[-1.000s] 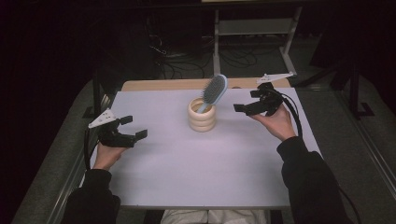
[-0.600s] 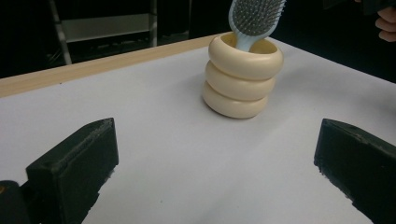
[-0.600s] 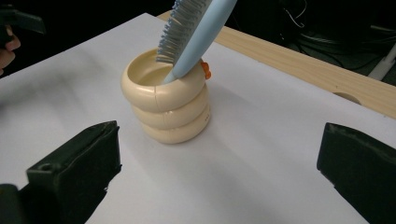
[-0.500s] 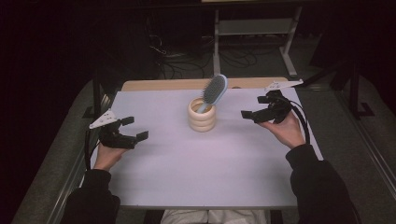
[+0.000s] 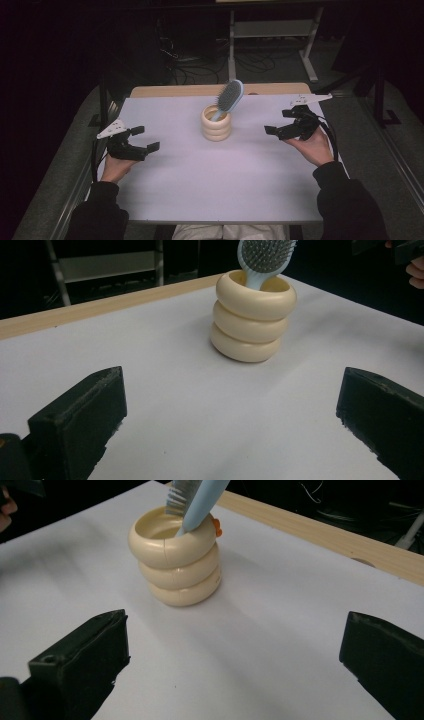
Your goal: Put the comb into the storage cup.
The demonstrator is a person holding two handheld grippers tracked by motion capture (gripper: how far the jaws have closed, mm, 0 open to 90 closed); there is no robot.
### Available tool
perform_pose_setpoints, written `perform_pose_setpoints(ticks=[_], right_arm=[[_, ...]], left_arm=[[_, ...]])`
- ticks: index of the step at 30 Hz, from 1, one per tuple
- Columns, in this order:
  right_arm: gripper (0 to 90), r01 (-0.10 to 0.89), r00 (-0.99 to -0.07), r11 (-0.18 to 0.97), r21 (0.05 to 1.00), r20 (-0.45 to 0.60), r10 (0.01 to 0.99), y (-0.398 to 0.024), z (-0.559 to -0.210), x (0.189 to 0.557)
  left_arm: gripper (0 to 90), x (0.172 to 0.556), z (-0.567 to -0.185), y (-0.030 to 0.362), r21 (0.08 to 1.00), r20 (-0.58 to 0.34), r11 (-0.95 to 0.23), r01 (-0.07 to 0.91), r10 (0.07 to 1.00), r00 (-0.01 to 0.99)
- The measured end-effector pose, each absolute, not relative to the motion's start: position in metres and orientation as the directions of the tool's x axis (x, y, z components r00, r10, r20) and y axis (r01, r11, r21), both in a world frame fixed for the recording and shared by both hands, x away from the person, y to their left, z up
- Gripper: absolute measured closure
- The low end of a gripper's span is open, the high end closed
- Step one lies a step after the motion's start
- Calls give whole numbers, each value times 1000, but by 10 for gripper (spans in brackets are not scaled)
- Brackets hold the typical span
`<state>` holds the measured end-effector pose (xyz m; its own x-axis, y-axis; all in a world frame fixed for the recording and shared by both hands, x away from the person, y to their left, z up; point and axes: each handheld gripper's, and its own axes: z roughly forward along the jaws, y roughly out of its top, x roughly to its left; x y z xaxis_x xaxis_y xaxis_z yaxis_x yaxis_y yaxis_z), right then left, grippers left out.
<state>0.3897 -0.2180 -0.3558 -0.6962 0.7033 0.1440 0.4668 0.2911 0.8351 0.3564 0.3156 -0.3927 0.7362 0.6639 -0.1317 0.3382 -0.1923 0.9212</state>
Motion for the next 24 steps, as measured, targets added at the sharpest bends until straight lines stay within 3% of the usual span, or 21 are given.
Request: perform_pose_setpoints(ticks=[24], right_arm=[[0,499,-682,291,816,163,713,-237,-387,360]], left_arm=[[0,357,-396,313,912,-133,-211,352,659,740]])
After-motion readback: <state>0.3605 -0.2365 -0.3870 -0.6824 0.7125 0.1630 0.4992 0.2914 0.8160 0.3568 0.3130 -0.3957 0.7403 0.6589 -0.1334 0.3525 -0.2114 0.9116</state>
